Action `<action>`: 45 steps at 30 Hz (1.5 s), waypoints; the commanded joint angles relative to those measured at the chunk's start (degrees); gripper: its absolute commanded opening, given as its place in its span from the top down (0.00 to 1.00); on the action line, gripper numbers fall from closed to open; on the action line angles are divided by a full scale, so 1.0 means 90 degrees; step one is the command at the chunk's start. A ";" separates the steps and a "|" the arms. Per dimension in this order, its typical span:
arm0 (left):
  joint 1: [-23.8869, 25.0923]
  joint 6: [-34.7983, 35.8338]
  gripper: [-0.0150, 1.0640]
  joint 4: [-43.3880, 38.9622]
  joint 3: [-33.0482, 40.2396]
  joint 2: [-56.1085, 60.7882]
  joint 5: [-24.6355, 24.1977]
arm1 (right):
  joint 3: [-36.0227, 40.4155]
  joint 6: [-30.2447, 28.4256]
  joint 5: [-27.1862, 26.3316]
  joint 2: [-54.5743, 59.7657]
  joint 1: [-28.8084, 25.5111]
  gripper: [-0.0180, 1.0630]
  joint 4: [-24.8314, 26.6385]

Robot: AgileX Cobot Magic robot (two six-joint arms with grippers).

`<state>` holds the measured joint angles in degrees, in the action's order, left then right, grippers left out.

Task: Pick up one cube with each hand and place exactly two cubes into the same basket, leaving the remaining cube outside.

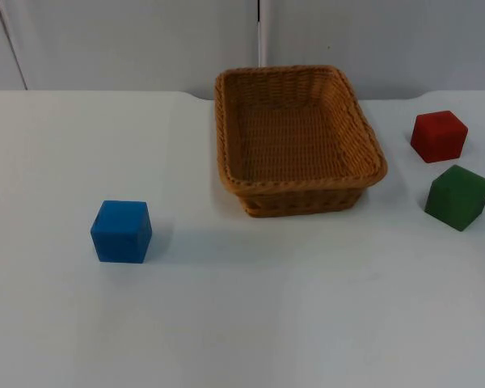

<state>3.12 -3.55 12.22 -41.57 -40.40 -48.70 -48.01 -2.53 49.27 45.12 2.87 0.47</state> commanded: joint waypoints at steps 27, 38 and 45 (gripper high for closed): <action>0.0019 -0.0467 0.01 0.0569 -0.0945 -0.1757 0.0572 | -0.1369 -0.0485 -0.0457 0.2538 -0.0040 0.01 0.0034; 0.0019 -0.0875 0.01 0.0934 -0.1391 -0.2877 0.0822 | -0.1679 -0.0767 -0.0500 0.3284 -0.0040 0.01 0.0179; -0.0292 -0.1459 0.01 0.1395 -0.1893 -0.3827 0.0833 | -0.1767 -0.1290 -0.0605 0.3913 -0.0040 0.01 0.0554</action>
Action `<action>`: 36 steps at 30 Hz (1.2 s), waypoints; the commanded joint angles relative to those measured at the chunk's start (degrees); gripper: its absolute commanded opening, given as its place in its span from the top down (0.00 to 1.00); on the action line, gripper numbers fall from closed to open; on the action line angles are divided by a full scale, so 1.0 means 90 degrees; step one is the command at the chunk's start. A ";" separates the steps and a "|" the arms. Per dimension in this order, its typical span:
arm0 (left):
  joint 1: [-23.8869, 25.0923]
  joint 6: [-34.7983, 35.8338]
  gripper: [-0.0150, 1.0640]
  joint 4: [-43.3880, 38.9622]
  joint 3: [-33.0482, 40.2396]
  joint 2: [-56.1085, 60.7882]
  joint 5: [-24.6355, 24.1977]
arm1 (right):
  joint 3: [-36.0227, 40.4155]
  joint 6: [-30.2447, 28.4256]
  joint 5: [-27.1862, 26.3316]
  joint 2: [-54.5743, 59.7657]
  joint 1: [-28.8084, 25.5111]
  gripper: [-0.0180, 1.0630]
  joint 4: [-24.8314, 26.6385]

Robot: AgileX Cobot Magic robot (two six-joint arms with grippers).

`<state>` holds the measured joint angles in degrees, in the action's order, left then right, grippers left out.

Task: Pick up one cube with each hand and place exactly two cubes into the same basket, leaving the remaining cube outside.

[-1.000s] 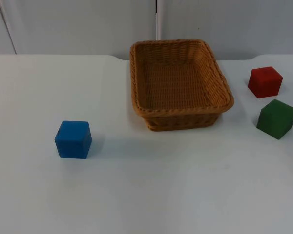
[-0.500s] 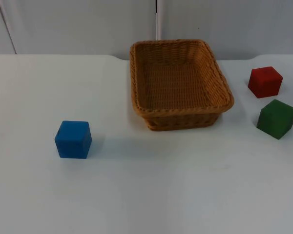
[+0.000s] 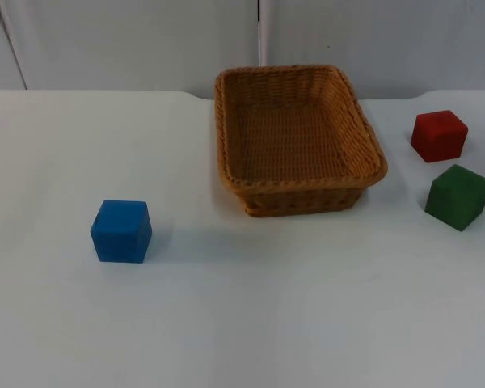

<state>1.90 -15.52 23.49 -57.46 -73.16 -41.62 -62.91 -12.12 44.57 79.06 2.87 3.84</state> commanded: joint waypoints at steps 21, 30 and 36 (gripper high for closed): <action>-0.1240 -0.0129 0.01 0.0109 -0.0651 -0.2563 0.0515 | -0.0367 -0.0937 -0.0547 0.1476 0.0855 0.01 0.0256; -0.1349 -0.0103 0.01 0.0091 -0.0651 -0.3040 0.0569 | -0.0818 -0.1474 -0.0344 0.2133 0.0927 0.01 0.0274; -0.1482 -0.0059 0.01 0.0112 -0.0651 -0.3345 0.0730 | -0.1498 -0.1957 0.0020 0.2788 0.0927 0.01 0.0274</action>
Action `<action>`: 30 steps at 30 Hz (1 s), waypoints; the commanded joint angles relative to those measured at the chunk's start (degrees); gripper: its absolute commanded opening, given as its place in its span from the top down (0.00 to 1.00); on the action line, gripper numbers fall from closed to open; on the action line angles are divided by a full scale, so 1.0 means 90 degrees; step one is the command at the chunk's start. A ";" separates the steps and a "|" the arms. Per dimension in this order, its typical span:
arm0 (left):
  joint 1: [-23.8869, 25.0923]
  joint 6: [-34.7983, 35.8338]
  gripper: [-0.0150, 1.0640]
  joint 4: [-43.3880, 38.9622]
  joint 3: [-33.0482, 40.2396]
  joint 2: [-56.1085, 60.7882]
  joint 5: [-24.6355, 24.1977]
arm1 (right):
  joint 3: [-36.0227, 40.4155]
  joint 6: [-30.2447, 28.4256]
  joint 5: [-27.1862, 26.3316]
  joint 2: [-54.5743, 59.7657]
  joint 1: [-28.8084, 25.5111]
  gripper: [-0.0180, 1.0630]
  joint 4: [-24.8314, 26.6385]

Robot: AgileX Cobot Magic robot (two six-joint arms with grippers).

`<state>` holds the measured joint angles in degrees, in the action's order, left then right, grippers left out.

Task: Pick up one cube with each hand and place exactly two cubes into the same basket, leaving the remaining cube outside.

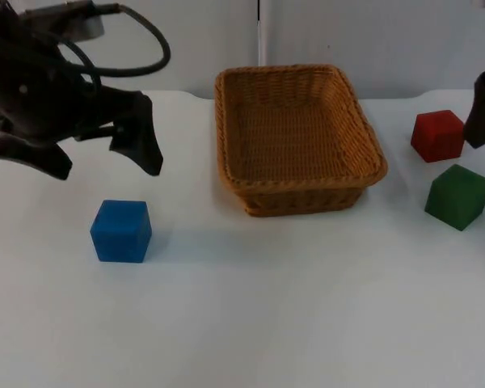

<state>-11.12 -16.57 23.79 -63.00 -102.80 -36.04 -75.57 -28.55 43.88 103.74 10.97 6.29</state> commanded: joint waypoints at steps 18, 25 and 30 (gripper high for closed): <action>-0.0049 0.0239 0.01 -0.0023 -0.0425 -0.1248 0.0393 | -0.0683 -0.0593 -0.0041 0.1631 0.0028 0.01 0.0030; -0.0049 0.0254 0.01 -0.0149 -0.0570 -0.1678 0.0378 | -0.0683 -0.0607 -0.0454 0.1926 0.0028 0.01 0.0030; -0.0049 0.0254 0.01 -0.0236 -0.0584 -0.1791 0.0418 | -0.0683 -0.0607 -0.0703 0.2002 0.0028 0.01 0.0030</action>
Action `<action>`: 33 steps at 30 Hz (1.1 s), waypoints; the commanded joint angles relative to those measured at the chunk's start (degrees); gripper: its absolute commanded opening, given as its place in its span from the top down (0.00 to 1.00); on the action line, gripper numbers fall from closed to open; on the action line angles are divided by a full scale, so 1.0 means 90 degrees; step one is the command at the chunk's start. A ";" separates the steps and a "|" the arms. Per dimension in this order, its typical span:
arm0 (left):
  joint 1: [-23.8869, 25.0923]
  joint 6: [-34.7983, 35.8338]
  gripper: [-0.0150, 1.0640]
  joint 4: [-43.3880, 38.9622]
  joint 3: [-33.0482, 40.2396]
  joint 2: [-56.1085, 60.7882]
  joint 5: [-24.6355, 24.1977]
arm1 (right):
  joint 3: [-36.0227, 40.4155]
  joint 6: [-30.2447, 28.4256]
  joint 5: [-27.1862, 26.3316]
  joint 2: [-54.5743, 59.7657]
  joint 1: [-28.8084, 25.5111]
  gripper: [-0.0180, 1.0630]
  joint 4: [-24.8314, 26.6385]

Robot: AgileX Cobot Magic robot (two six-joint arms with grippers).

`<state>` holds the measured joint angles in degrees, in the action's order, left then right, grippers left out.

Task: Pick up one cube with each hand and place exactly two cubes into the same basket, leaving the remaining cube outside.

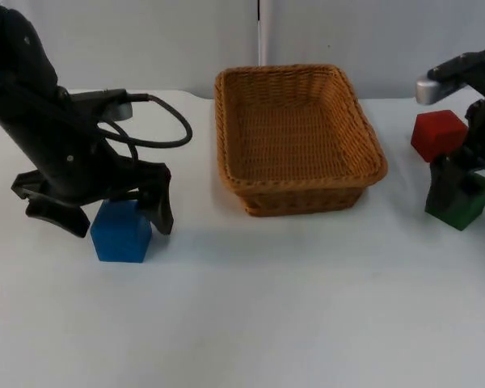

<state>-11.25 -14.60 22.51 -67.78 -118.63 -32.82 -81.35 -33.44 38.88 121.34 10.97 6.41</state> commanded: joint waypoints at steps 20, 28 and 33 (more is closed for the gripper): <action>-0.0034 0.0035 0.06 -0.0124 -0.0054 -0.0358 0.0204 | -0.0040 -0.0005 -0.0302 0.0576 0.0015 0.18 0.0031; -0.0034 0.0035 0.40 -0.0122 -0.0054 -0.0358 0.0204 | -0.0040 -0.0005 -0.0302 0.0562 0.0015 0.59 0.0031; -0.0034 0.0035 0.78 -0.0106 -0.0054 -0.0255 0.0188 | -0.0040 -0.0005 -0.0219 0.0371 0.0015 0.94 0.0018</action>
<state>-11.25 -14.60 21.49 -68.13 -121.61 -31.10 -81.44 -33.22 36.39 126.14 10.97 6.49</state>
